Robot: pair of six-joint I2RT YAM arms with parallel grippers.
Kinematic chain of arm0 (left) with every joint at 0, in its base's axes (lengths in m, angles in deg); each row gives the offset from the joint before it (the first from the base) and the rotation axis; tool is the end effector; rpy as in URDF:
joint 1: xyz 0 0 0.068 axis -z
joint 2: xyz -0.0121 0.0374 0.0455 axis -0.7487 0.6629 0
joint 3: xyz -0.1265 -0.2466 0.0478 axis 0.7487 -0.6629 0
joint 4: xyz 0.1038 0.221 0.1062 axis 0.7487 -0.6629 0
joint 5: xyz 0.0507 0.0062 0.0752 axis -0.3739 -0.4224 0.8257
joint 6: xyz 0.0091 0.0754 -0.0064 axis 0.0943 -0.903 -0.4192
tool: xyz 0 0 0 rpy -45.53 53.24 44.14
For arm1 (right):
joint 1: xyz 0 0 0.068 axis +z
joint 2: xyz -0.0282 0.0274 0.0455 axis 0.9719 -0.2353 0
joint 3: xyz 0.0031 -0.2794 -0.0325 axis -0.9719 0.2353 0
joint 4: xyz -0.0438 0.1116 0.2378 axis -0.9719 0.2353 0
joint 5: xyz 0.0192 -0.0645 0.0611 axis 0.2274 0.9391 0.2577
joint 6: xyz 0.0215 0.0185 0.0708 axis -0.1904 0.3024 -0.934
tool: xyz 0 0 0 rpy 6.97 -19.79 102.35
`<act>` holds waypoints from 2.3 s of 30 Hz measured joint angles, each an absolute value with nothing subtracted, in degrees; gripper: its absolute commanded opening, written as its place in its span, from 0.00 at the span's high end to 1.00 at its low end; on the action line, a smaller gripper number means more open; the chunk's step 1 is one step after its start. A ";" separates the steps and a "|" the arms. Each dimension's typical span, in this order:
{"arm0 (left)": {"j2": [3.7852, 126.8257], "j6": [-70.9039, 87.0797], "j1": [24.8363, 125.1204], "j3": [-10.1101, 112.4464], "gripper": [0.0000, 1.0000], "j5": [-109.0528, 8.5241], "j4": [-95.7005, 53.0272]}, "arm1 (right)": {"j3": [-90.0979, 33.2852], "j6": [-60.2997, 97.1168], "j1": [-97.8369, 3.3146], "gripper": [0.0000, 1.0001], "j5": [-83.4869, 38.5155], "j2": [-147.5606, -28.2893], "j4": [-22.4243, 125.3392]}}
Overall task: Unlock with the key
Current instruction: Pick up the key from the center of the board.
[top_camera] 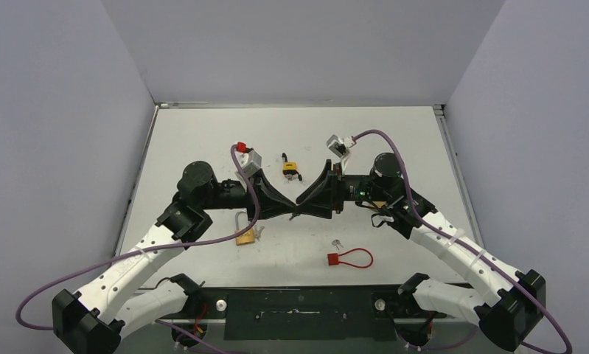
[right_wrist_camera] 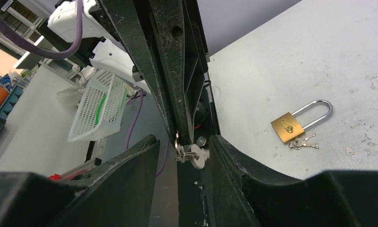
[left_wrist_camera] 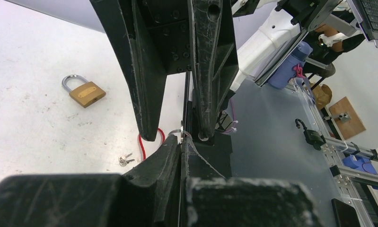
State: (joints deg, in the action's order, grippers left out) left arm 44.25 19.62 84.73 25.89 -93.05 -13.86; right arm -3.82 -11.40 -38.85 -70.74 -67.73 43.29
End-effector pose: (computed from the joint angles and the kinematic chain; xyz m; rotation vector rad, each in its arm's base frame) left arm 0.1568 -0.1772 0.3663 0.9537 1.4727 -1.4600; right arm 0.1689 0.1974 0.3638 -0.8825 1.6967 1.7083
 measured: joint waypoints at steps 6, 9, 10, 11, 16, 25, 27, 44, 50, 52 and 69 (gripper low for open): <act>44.62 19.43 84.73 25.98 1.00 -93.73 -14.05 | -3.64 -10.06 -38.85 0.96 -72.14 -67.70 43.86; 44.77 19.62 84.53 25.98 1.00 -94.27 -14.40 | -3.64 -9.43 -38.85 1.00 -72.65 -67.57 44.12; 44.84 19.84 84.53 25.98 0.99 -94.54 -14.40 | -3.64 -9.26 -38.85 1.00 -72.86 -67.57 44.14; 44.84 20.06 84.51 25.98 0.93 -94.69 -14.40 | -3.64 -9.06 -38.85 1.00 -72.95 -67.57 44.16; 44.88 23.60 83.96 25.96 0.54 -95.00 -12.50 | -3.64 -8.82 -38.89 1.00 -72.08 -67.11 44.40; 46.21 48.34 82.83 24.73 0.52 -89.38 7.15 | -2.33 -12.84 -40.09 1.00 -65.45 -61.06 41.28; 46.59 52.15 82.83 24.36 0.51 -88.18 9.73 | -2.16 -14.11 -40.09 1.00 -64.38 -59.62 39.16; 48.88 63.53 84.60 23.58 0.74 -83.32 19.41 | 0.14 -22.26 -40.07 1.00 -59.64 -58.70 30.22; 49.49 63.34 85.19 23.53 1.00 -82.21 19.32 | 0.44 -23.86 -40.07 1.00 -59.38 -59.07 28.71; 49.73 63.16 85.25 23.51 1.00 -81.68 19.34 | 0.44 -24.18 -40.07 0.99 -59.38 -59.07 28.16; 49.32 56.39 85.89 23.84 1.00 -83.26 16.72 | 0.73 -24.95 -40.09 0.73 -59.33 -59.25 27.86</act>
State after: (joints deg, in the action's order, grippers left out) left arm 49.32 56.39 85.89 23.84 -83.26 16.72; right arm 0.73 -24.95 -40.09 -59.33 -59.25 27.86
